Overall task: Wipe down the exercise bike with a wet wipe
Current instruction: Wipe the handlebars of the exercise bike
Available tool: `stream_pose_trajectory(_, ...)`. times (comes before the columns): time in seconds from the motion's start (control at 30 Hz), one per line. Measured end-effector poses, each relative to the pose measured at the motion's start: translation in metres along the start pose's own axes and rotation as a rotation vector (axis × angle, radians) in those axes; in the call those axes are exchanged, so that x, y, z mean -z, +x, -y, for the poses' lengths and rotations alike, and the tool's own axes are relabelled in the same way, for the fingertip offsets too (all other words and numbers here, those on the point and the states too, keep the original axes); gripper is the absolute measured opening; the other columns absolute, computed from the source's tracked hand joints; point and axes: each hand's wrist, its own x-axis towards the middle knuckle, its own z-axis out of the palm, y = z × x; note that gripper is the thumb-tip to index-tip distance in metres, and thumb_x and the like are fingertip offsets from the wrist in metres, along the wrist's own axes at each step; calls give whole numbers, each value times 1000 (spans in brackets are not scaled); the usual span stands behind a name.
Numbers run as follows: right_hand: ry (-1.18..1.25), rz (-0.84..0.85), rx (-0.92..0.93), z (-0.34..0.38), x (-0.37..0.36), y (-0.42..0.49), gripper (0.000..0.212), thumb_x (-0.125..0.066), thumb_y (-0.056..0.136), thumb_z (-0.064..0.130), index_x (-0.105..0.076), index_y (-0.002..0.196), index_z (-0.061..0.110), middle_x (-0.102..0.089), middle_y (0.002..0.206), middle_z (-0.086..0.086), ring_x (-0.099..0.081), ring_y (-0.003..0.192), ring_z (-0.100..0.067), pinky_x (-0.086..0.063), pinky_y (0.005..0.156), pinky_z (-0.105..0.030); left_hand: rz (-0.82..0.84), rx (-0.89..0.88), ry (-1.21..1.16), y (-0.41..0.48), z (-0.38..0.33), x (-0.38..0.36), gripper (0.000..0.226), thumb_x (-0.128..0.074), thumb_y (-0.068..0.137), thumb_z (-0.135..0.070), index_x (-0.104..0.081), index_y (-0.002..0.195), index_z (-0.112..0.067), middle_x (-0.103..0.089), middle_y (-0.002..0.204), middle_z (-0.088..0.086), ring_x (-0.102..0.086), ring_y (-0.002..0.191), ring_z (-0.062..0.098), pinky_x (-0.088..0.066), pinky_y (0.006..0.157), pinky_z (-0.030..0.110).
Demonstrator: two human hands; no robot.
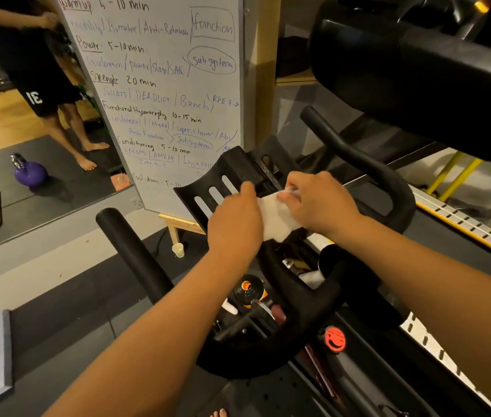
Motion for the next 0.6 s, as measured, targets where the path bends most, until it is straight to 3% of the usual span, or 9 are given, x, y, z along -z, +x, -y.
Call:
stream_pose_trajectory(0.13, -297, -68, -40, -22, 9, 19, 25, -44, 100, 38, -55, 109, 18, -63, 97, -13, -62, 88, -32, -45, 71, -37, 6, -295, 347, 27, -29, 7, 26, -53, 93, -7, -47, 118, -10, -64, 100, 11, -65, 90, 36, -35, 64, 38)
stream_pose_trajectory(0.27, -412, -74, -176, -55, 22, 13, 13, -53, 97, 27, -55, 105, 18, -57, 88, -10, -59, 80, -31, -42, 65, -35, 48, -458, 442, 55, -69, 3, 19, -50, 97, -9, -51, 116, -9, -66, 108, 11, -65, 97, 36, -36, 67, 37)
stream_pose_trajectory(0.37, -428, -53, -305, -81, 33, -12, 15, -61, 90, 20, -57, 104, 19, -54, 85, -8, -56, 78, -29, -46, 66, -36, 32, -608, 459, 59, -106, -15, 24, -48, 99, -13, -50, 123, -10, -66, 113, 9, -66, 101, 33, -40, 68, 38)
stream_pose_trajectory(0.47, -446, -41, -411, -99, 42, -51, 22, -63, 89, 25, -55, 109, 22, -58, 88, -9, -54, 77, -29, -37, 62, -33, 35, -722, 391, 42, -149, -38, 25, -44, 102, -16, -50, 126, -11, -66, 118, 7, -66, 103, 28, -43, 70, 37)
stream_pose_trajectory(0.6, -402, -33, -440, -111, 55, -96, 20, -56, 92, 34, -52, 107, 22, -46, 79, -5, -44, 70, -28, -34, 61, -33, 95, -714, 292, 27, -153, -45, 26, -47, 100, -14, -48, 126, -13, -64, 116, 9, -65, 103, 30, -41, 70, 37)
